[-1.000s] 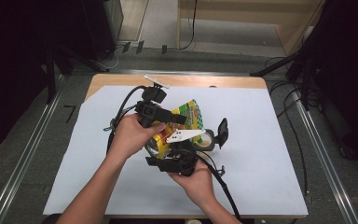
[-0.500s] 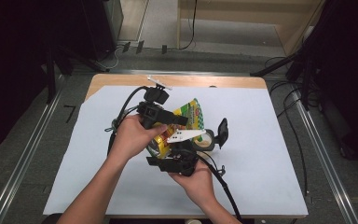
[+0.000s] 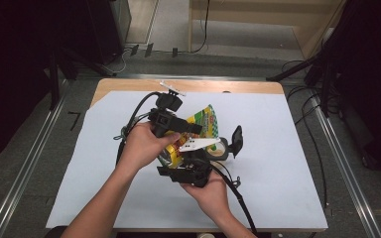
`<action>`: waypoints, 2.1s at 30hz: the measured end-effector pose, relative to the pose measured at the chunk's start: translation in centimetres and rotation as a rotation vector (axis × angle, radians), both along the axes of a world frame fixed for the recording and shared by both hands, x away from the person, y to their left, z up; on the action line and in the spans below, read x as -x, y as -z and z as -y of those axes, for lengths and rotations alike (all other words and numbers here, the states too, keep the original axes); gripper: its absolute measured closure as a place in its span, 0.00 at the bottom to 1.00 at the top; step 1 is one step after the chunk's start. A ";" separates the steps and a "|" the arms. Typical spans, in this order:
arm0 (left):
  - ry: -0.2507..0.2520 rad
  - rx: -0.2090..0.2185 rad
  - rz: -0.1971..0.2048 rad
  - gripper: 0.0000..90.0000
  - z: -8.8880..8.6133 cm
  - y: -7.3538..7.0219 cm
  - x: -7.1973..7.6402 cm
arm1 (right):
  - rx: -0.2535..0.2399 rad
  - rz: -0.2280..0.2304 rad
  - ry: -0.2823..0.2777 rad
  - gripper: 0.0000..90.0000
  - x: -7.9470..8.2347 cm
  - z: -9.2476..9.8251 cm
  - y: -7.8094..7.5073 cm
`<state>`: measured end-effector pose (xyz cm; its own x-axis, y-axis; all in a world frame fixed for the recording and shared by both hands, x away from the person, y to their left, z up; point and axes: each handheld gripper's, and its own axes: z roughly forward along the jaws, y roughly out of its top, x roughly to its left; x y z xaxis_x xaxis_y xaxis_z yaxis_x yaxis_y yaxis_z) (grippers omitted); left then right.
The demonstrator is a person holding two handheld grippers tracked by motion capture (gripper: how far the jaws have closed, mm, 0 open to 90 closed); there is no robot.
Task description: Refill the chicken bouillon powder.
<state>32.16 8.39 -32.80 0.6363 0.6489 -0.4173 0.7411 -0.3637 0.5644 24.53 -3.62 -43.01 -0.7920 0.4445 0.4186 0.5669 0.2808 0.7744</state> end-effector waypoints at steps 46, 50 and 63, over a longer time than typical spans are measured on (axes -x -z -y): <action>0.007 -0.088 -0.074 0.83 1.0 -0.5 -2.0 | -0.061 0.004 0.032 0.73 -0.3 0.0 -0.3; 0.002 -0.089 -0.075 0.83 0.9 -0.6 -1.9 | -0.063 0.005 0.029 0.73 -0.4 -0.1 -0.2; 0.000 -0.100 -0.080 0.84 0.9 -0.9 -1.9 | -0.071 0.004 0.019 0.73 -0.4 -0.1 -0.6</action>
<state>34.11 7.49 -31.85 0.6035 0.6898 -0.3999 0.7822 -0.4150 0.4647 24.93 -3.56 -42.43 -0.7857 0.4283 0.4463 0.5681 0.2141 0.7947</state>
